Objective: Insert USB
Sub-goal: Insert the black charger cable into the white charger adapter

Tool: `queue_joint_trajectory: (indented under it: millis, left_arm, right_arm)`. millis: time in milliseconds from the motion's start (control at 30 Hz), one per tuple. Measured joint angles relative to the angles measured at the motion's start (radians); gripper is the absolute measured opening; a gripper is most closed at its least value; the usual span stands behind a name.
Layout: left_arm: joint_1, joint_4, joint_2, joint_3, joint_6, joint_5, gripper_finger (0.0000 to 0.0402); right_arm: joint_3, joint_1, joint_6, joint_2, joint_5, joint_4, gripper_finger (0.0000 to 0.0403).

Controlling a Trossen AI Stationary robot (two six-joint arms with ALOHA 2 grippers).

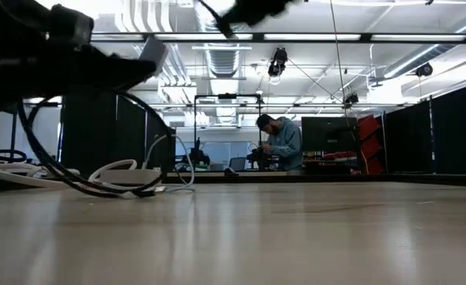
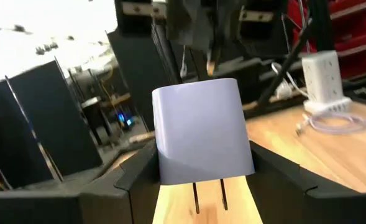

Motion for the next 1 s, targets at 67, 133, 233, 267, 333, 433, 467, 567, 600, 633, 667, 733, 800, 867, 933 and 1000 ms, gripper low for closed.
queue_joint_trajectory:
  millis: [67,133,233,267,333,433,467,567,600,633,667,733,800,867,933,1000]
  left_arm:
    - [0.000,0.001,-0.009,-0.025,-0.006,-0.028,0.0197]
    - [0.001,0.000,-0.018,-0.041,-0.006,-0.058,0.0197]
    - [0.002,0.002,-0.023,-0.044,-0.004,-0.081,0.0197]
    - [0.005,0.001,-0.024,-0.044,-0.002,-0.081,0.0197]
    - [0.006,0.002,-0.024,-0.040,-0.001,-0.081,0.0197]
    - [0.007,0.002,-0.024,-0.036,-0.001,-0.081,0.0197]
    - [0.007,0.002,-0.025,-0.036,0.000,-0.080,0.0197]
    - [0.007,0.001,-0.025,-0.036,-0.009,-0.079,0.0197]
    - [0.007,0.001,-0.025,-0.036,-0.011,-0.079,0.0197]
    - [0.007,0.001,-0.025,-0.036,-0.012,-0.079,0.0197]
    - [0.007,-0.002,-0.025,-0.036,-0.013,-0.079,0.0197]
    - [0.007,-0.009,-0.025,-0.036,-0.013,-0.079,0.0197]
    - [0.007,-0.013,-0.025,-0.036,-0.013,-0.078,0.0197]
    - [0.007,-0.024,-0.025,-0.036,-0.013,-0.078,0.0197]
    - [0.007,-0.026,-0.025,-0.036,-0.014,-0.078,0.0197]
    - [0.007,-0.036,-0.025,-0.036,-0.014,-0.078,0.0197]
  right_arm:
    - [0.000,-0.015,-0.012,-0.007,-0.043,-0.200,0.0017]
    - [-0.002,-0.024,-0.033,-0.006,-0.107,-0.366,0.0017]
    - [-0.004,-0.024,-0.036,0.025,-0.126,-0.480,0.0017]
    - [-0.005,-0.022,-0.038,0.042,-0.127,-0.491,0.0017]
    - [-0.005,-0.010,-0.060,0.078,-0.128,-0.486,0.0017]
    - [-0.005,0.016,-0.185,0.143,-0.129,-0.499,0.0017]
    - [-0.005,0.024,-0.243,0.167,-0.128,-0.512,0.0017]
    - [-0.007,0.053,-0.441,0.232,-0.100,-0.556,0.0017]
    - [-0.007,0.063,-0.502,0.246,-0.063,-0.564,0.0017]
    - [-0.007,0.072,-0.558,0.258,-0.018,-0.563,0.0017]
    - [-0.006,0.081,-0.612,0.269,0.028,-0.560,0.0017]
    - [-0.006,0.094,-0.735,0.288,0.102,-0.555,0.0017]
    - [-0.006,0.098,-0.831,0.299,0.132,-0.544,0.0017]
    - [-0.006,0.097,-0.870,0.305,0.135,-0.522,0.0017]
    - [-0.006,0.096,-0.893,0.321,0.130,-0.518,0.0017]
    - [-0.006,0.096,-0.897,0.334,0.118,-0.514,0.0017]
